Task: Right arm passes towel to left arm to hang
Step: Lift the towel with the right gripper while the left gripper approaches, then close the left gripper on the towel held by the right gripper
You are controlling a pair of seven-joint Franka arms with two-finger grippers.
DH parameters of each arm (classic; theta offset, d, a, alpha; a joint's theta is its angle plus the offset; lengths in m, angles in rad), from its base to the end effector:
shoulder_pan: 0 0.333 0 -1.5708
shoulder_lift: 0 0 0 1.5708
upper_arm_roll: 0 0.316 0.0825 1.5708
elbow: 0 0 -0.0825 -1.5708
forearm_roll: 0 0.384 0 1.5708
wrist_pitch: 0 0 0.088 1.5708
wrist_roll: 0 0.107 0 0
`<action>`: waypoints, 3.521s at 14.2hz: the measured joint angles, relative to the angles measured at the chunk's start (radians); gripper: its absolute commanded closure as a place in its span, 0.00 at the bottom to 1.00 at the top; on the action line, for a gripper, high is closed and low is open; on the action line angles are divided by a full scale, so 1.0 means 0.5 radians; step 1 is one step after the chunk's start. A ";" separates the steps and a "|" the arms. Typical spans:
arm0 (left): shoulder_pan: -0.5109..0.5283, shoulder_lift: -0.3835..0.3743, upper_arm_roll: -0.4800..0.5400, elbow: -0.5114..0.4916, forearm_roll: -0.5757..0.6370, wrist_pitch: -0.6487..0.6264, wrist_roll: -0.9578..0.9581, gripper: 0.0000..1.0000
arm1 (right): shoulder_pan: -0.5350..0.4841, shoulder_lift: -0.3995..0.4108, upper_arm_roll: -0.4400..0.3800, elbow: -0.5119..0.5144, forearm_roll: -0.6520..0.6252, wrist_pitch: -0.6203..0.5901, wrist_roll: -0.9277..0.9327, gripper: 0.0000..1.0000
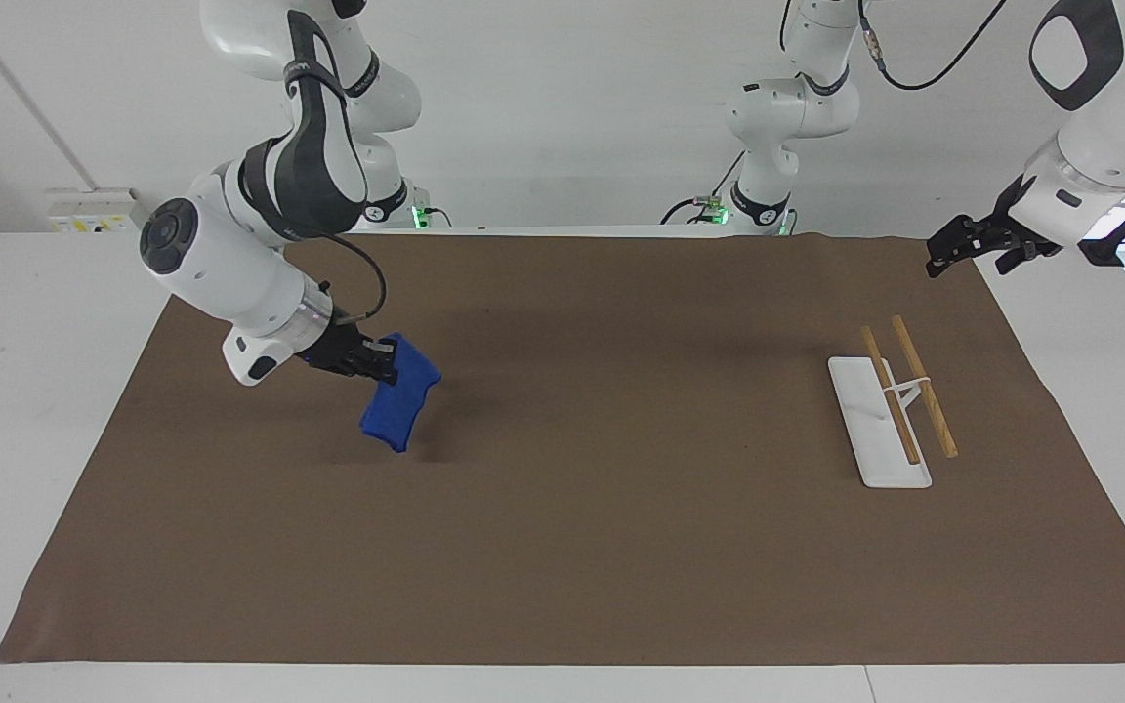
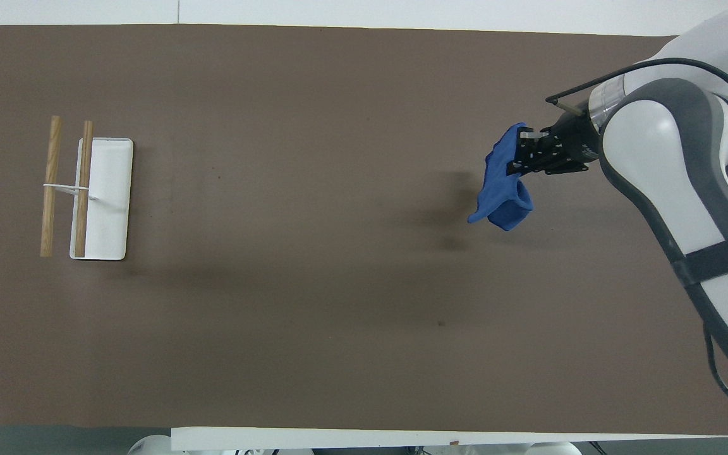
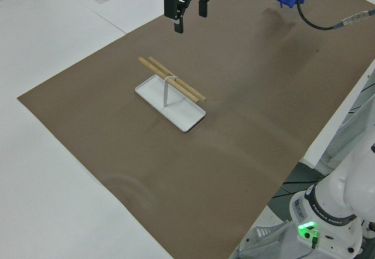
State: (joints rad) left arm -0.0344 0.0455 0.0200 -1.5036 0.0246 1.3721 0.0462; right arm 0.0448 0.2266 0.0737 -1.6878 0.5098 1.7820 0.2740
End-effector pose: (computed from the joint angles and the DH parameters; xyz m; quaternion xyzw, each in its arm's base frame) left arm 0.5467 -0.0051 0.6150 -0.9956 0.0288 0.0886 0.0113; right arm 0.6086 0.1115 0.4644 -0.9552 0.1440 0.1117 0.2333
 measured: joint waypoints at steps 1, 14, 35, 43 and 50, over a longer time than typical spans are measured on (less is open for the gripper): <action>-0.003 -0.019 -0.005 -0.020 -0.001 0.001 -0.050 0.00 | 0.004 0.000 0.037 0.004 0.142 0.001 0.156 1.00; -0.819 -0.226 -0.048 -0.580 -0.379 0.920 -2.315 0.00 | 0.386 0.047 0.431 -0.069 0.983 1.081 1.500 1.00; -0.893 0.006 -0.039 -0.697 -0.408 1.483 -3.218 0.24 | 0.400 0.047 0.425 -0.100 0.987 1.109 1.587 1.00; -0.953 0.023 -0.042 -0.702 -0.408 1.487 -3.213 0.47 | 0.403 0.047 0.426 -0.107 0.987 1.109 1.587 1.00; -0.955 0.037 -0.042 -0.704 -0.408 1.497 -3.213 0.99 | 0.418 0.047 0.428 -0.109 0.987 1.109 1.587 1.00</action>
State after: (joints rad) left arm -0.5117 0.0639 -0.0010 -1.8557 -0.1794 2.1206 -1.5602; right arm 0.2537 0.2500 0.2878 -1.7424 1.0032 2.3368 1.0676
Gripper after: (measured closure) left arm 0.912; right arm 0.925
